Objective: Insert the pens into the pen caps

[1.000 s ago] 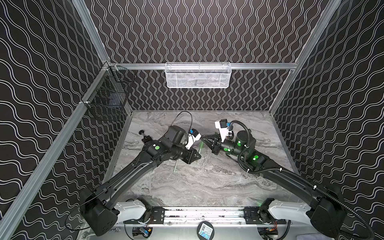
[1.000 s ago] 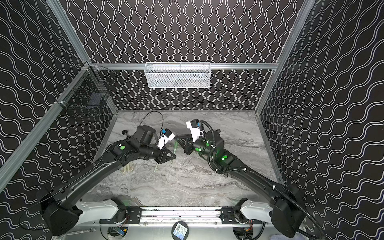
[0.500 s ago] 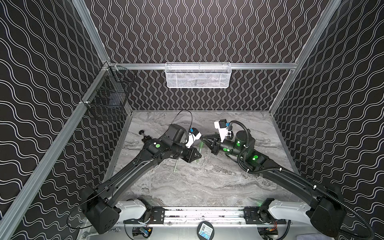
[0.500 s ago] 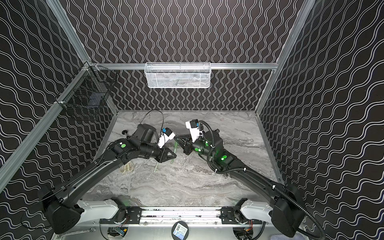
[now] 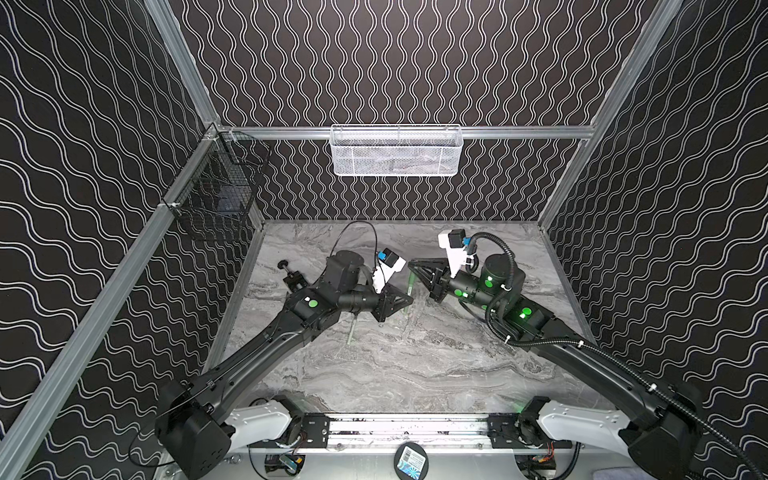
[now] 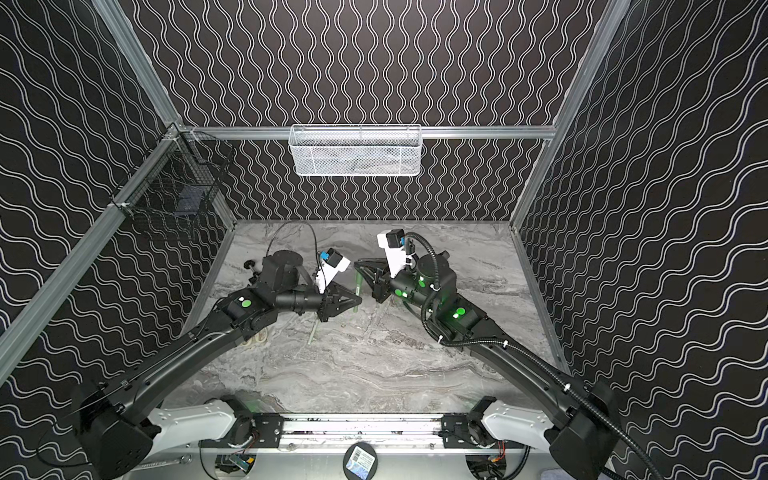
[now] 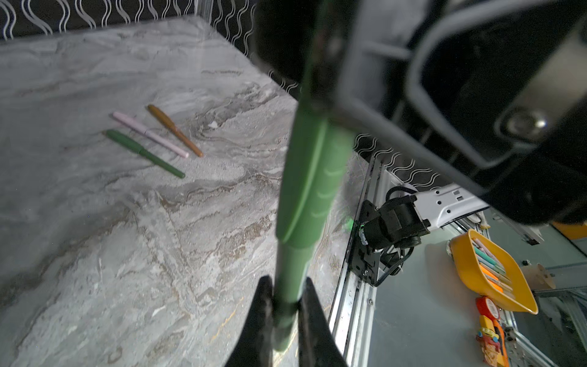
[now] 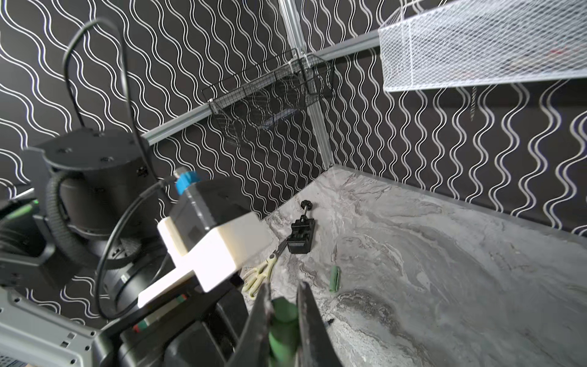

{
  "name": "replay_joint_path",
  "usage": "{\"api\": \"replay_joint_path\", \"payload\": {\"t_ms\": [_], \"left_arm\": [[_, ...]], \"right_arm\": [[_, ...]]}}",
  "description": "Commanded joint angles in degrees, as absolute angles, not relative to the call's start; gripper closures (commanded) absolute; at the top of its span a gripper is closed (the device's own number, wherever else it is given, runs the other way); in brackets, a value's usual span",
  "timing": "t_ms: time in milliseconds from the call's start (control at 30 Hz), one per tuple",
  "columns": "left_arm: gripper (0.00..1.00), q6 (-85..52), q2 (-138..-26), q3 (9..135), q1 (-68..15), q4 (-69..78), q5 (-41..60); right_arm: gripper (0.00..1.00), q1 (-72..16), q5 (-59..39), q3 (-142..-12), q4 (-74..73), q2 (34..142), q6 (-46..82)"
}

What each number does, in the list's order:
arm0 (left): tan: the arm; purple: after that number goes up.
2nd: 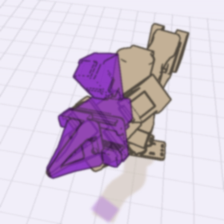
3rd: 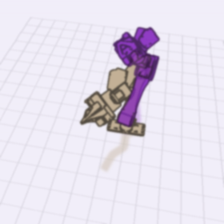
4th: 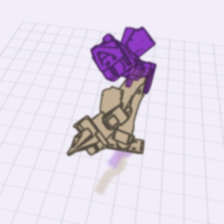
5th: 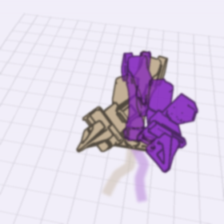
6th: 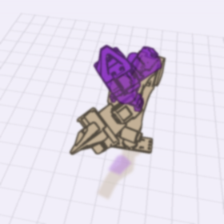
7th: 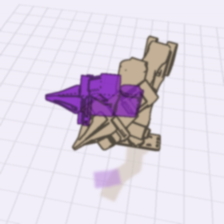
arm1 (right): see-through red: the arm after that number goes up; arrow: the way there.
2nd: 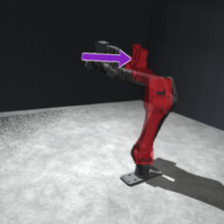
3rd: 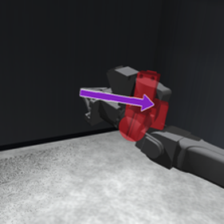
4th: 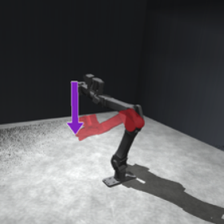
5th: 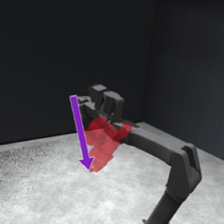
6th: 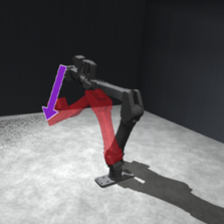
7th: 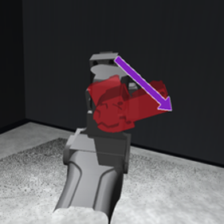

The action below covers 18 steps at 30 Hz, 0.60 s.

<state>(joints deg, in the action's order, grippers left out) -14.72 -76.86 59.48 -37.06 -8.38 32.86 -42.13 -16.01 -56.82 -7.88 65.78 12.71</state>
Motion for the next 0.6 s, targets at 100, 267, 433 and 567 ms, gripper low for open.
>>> {"api": "replay_joint_path", "payload": {"t_ms": [100, 267, 433, 567], "left_arm": [[1.00, -14.06, -75.26, 55.46, -36.38, 27.69, 32.27], [1.00, -15.01, -76.46, 53.88, -36.42, 29.93, 33.54], [1.00, -15.32, -77.12, 54.11, -36.46, 29.60, 35.09], [1.00, -15.43, -77.35, 53.49, -36.44, 29.75, 35.45]], "right_arm": [[0.57, -42.28, -16.34, -60.48, 7.56, 63.26, 10.05], [0.54, -42.28, -15.95, -63.86, 9.85, 61.58, 8.15], [0.55, -42.23, -15.50, -64.40, 13.07, 59.54, 5.63], [0.58, -42.28, -15.13, -66.33, 12.40, 58.06, 4.74]]}}
